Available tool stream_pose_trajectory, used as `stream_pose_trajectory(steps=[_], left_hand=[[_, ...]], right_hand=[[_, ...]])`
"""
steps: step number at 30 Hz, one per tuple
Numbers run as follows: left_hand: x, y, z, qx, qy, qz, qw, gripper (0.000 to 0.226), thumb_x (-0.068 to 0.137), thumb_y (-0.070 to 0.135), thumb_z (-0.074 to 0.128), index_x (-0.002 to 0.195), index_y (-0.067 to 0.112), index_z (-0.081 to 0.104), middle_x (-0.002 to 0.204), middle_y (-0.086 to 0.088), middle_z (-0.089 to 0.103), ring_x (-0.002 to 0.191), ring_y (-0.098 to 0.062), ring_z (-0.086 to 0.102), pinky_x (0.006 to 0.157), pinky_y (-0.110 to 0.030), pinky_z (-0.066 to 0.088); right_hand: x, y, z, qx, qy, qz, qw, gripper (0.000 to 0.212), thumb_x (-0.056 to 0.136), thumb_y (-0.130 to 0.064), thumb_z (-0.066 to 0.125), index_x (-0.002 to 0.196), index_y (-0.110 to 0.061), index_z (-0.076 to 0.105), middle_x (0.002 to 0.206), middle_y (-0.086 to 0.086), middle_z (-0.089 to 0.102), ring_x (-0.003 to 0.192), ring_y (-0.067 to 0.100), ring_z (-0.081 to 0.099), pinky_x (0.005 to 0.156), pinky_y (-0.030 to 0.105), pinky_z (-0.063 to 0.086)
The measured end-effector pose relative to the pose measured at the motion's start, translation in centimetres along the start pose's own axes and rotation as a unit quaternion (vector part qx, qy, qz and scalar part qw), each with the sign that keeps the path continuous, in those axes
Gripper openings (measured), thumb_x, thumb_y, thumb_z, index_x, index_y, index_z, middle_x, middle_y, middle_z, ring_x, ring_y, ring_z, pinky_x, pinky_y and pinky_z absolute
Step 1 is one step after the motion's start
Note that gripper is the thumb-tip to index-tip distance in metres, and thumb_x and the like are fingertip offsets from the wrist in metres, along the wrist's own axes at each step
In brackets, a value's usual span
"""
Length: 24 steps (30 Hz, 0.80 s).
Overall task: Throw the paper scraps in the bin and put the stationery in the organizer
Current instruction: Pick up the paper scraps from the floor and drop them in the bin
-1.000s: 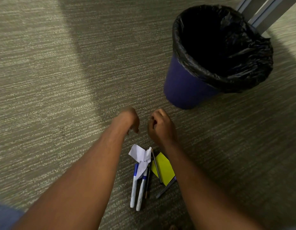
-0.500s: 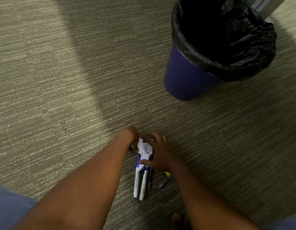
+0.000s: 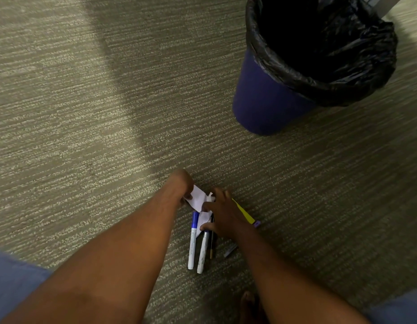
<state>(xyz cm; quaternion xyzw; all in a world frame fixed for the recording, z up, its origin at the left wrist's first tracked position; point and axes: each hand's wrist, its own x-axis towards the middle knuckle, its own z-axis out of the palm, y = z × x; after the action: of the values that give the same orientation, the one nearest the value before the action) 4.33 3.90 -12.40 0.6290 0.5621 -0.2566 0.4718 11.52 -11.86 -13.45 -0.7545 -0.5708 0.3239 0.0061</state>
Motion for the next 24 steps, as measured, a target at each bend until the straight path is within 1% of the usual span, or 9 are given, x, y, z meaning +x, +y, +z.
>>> stream_pose_trajectory(steps=[2,3,5,8,10,14,17,20,24], left_hand=[[-0.1,0.2,-0.4,0.04,-0.021,-0.016,0.999,0.025,0.093,0.014,0.048,0.099,-0.005,0.062,0.083,-0.01,0.069,0.076,-0.02,0.069,0.034,-0.02,0.047],[0.1,0.3,-0.7,0.09,-0.049,-0.036,0.994,0.028,0.094,0.022,0.051,0.095,-0.001,0.066,0.079,-0.005,0.07,0.082,-0.018,0.07,0.051,-0.02,0.053],[-0.2,0.7,-1.2,0.151,-0.083,-0.076,0.982,0.033,0.094,0.031,0.051,0.095,0.004,0.068,0.083,0.001,0.07,0.085,-0.013,0.068,0.08,-0.022,0.049],[0.5,0.8,-1.5,0.168,-0.102,-0.079,0.977,0.035,0.095,0.032,0.047,0.103,0.005,0.067,0.102,0.0,0.07,0.091,-0.012,0.067,0.089,-0.024,0.046],[0.6,1.0,-1.8,0.183,-0.098,-0.075,0.975,0.034,0.094,0.032,0.049,0.107,0.005,0.066,0.107,-0.001,0.071,0.088,-0.011,0.069,0.083,-0.024,0.048],[1.0,1.2,-2.3,0.188,-0.113,-0.083,0.972,0.032,0.092,0.031,0.053,0.1,0.001,0.063,0.061,-0.003,0.07,0.039,-0.011,0.06,0.055,-0.023,0.045],[1.1,1.4,-2.9,0.196,-0.113,-0.077,0.971,0.034,0.093,0.033,0.05,0.083,0.003,0.063,0.068,0.0,0.068,0.052,-0.009,0.061,0.066,-0.022,0.046],[0.9,2.0,-3.6,0.203,-0.112,-0.072,0.97,0.033,0.092,0.031,0.053,0.096,0.0,0.061,0.045,-0.002,0.064,0.035,-0.01,0.058,0.048,-0.023,0.042],[0.4,2.9,-4.8,0.141,-0.047,-0.036,0.988,0.032,0.088,0.022,0.06,0.108,-0.003,0.059,0.073,-0.008,0.066,0.059,-0.017,0.063,0.045,-0.028,0.048]], right_hand=[[0.1,0.0,-0.1,0.01,-0.008,0.01,1.0,0.046,0.071,-0.044,0.075,0.109,-0.024,0.062,0.132,0.008,0.036,0.117,0.028,0.033,0.096,0.039,0.037],[0.2,0.0,-0.2,0.02,-0.011,0.017,1.0,0.042,0.071,-0.041,0.076,0.106,-0.023,0.063,0.129,0.007,0.038,0.116,0.027,0.033,0.094,0.037,0.037],[0.4,0.0,-0.4,0.044,-0.014,0.028,0.999,0.033,0.07,-0.035,0.078,0.096,-0.02,0.064,0.122,0.006,0.041,0.113,0.025,0.034,0.091,0.034,0.036],[0.9,0.0,-0.9,0.087,-0.012,0.048,0.995,0.023,0.07,-0.026,0.079,0.083,-0.015,0.064,0.115,0.004,0.046,0.109,0.021,0.039,0.083,0.028,0.038],[1.2,0.0,-1.3,0.113,-0.009,0.06,0.992,0.02,0.069,-0.022,0.08,0.076,-0.015,0.062,0.108,0.003,0.052,0.102,0.018,0.046,0.077,0.027,0.041],[1.3,0.0,-1.6,0.149,-0.02,0.065,0.987,0.028,0.068,-0.019,0.083,0.069,-0.016,0.055,0.097,0.006,0.06,0.089,0.02,0.057,0.075,0.033,0.049],[1.4,0.2,-1.8,0.201,-0.031,0.091,0.975,0.031,0.069,-0.011,0.081,0.067,-0.016,0.05,0.091,0.011,0.061,0.088,0.026,0.06,0.077,0.038,0.051],[1.6,0.3,-2.6,0.265,-0.032,0.115,0.957,0.033,0.07,-0.007,0.078,0.064,-0.017,0.048,0.076,0.006,0.056,0.075,0.018,0.054,0.065,0.029,0.044],[2.4,0.3,-4.4,0.287,0.013,0.112,0.951,0.029,0.072,-0.007,0.076,0.064,-0.018,0.05,0.069,0.004,0.055,0.067,0.015,0.05,0.058,0.027,0.041]])
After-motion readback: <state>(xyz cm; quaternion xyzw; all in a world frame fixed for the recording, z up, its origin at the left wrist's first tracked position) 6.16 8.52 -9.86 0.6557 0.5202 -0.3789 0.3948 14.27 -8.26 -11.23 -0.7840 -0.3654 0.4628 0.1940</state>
